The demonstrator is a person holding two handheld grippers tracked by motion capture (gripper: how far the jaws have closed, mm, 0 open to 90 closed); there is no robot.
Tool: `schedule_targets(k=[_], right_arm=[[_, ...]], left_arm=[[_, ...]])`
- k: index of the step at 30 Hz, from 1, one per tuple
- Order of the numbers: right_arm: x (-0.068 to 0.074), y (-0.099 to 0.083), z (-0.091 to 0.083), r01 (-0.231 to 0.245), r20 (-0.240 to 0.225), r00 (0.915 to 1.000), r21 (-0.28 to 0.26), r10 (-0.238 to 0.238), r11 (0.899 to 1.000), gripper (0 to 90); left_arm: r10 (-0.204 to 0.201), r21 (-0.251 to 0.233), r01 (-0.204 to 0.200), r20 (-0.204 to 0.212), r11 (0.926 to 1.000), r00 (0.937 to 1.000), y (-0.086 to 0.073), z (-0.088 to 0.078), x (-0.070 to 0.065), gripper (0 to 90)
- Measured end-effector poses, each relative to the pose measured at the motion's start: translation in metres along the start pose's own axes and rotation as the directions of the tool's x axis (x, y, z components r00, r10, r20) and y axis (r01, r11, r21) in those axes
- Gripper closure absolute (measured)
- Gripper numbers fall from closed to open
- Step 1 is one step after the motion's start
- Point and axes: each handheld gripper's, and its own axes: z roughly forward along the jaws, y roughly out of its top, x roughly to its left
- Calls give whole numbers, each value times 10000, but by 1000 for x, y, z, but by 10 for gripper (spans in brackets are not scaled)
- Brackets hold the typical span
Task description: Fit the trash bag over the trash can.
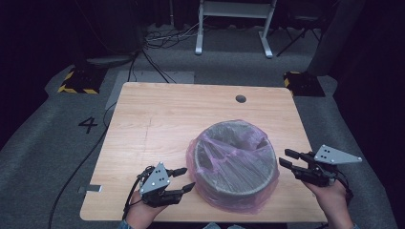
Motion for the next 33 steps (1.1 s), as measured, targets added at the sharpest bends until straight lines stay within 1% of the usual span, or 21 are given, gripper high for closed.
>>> schedule_targets(k=[2,4,6,7,9,10,11,12,14,15,19,22,23,24,25,26,27,28,30,31,33], right_arm=[[2,0,3,53,-194,9998,33,-52,10000,544],[4,1,8,130,-407,9991,182,-123,9997,527],[6,1,12,229,-563,9982,287,-213,9993,526],[7,2,13,293,-627,9977,310,-273,9991,527],[9,2,14,367,-725,9968,311,-344,9988,534],[9,3,15,421,-731,9965,317,-397,9986,537],[10,3,15,449,-745,9963,315,-424,9985,540],[10,3,15,466,-768,9961,312,-441,9984,542],[10,3,15,471,-790,9959,313,-445,9984,547],[11,3,14,480,-786,9959,292,-456,9984,550],[11,2,13,507,-876,9950,255,-483,9984,554],[11,1,15,503,-892,9949,322,-472,9982,551],[11,1,16,470,-905,9949,328,-439,9984,550],[12,1,16,472,-911,9949,333,-440,9983,549],[12,2,16,471,-898,9950,316,-441,9984,546],[12,2,16,465,-884,9951,318,-435,9984,541],[11,2,15,465,-856,9954,313,-437,9984,534],[10,2,14,421,-827,9958,270,-398,9987,527],[7,3,10,229,-786,9967,196,-213,9995,505],[5,3,9,146,-801,9967,184,-131,9997,490],[1,6,5,112,-971,9952,124,-100,9999,460]], left_arm=[[15,60,-15,30,10000,10000,5,5,-1,451],[-145,16,145,289,9999,9995,8,9,1,455],[9,-84,-6,381,10000,9993,11,11,-1,506],[208,-117,-204,344,9997,9992,12,11,-3,554],[614,-389,-607,171,9974,9980,14,8,-7,693],[854,-694,-856,-55,9939,9963,15,6,-9,767],[1052,-894,-1069,-235,9902,9942,15,4,-11,868],[1128,-907,-1159,-377,9891,9929,16,4,-12,898],[1307,-545,-1345,-683,9894,9891,15,6,-12,900],[1292,-427,-1323,-685,9903,9893,13,9,-10,900],[990,123,-984,-835,9951,9916,0,22,2,900],[1046,778,-961,-1142,9923,9879,-10,35,15,900],[942,950,-825,-1267,9921,9875,-12,39,20,900],[819,1036,-687,-1292,9922,9882,-14,42,25,900],[599,1100,-472,-1157,9928,9915,-14,46,29,900],[545,1235,-415,-1037,9915,9931,-14,49,32,900],[567,1355,-423,-1043,9899,9929,-14,52,32,900],[689,1427,-517,-1184,9884,9906,-14,54,31,900],[780,1302,-597,-1405,9897,9870,-13,54,30,896],[794,1117,-632,-1473,9917,9859,-13,51,30,862],[676,681,-579,-1489,9960,9865,-12,43,32,859]])
